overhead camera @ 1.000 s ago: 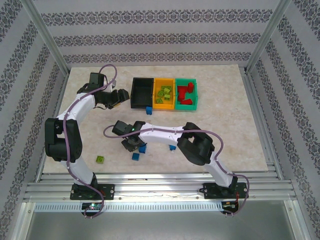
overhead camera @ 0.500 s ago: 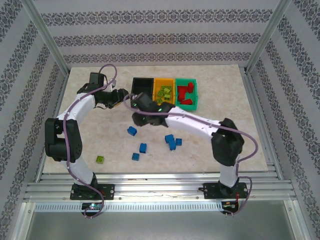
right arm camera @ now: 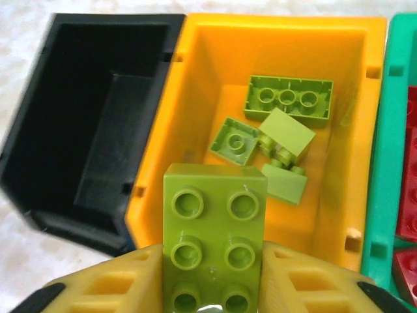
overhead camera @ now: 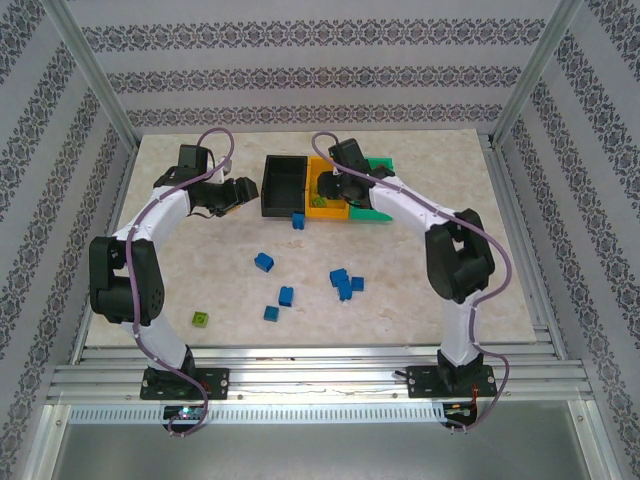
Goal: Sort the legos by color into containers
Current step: Place the lego in the container.
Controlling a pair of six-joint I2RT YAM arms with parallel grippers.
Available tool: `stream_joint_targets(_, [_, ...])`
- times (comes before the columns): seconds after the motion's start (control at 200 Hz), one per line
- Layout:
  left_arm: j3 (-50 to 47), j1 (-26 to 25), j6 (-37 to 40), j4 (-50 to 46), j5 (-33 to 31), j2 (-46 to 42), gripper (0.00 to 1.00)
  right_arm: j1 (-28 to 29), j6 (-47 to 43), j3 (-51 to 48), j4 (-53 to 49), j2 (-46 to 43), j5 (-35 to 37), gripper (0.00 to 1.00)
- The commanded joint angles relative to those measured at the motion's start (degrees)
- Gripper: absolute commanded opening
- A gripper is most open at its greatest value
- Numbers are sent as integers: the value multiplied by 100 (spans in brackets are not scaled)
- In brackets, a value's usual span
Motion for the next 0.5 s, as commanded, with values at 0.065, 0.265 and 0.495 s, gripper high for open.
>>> stream_joint_targets(0.065, [28, 16, 181, -90, -132, -206, 70, -27, 106, 623, -47, 484, -501, 46])
stream_joint_targets(0.265, [20, 9, 176, -62, -101, -195, 70, 68, -19, 23, 89, -86, -428, 46])
stream_joint_targets(0.495, [-12, 7, 116, 6, -39, -188, 70, 105, -277, -1294, 382, -1233, -542, 47])
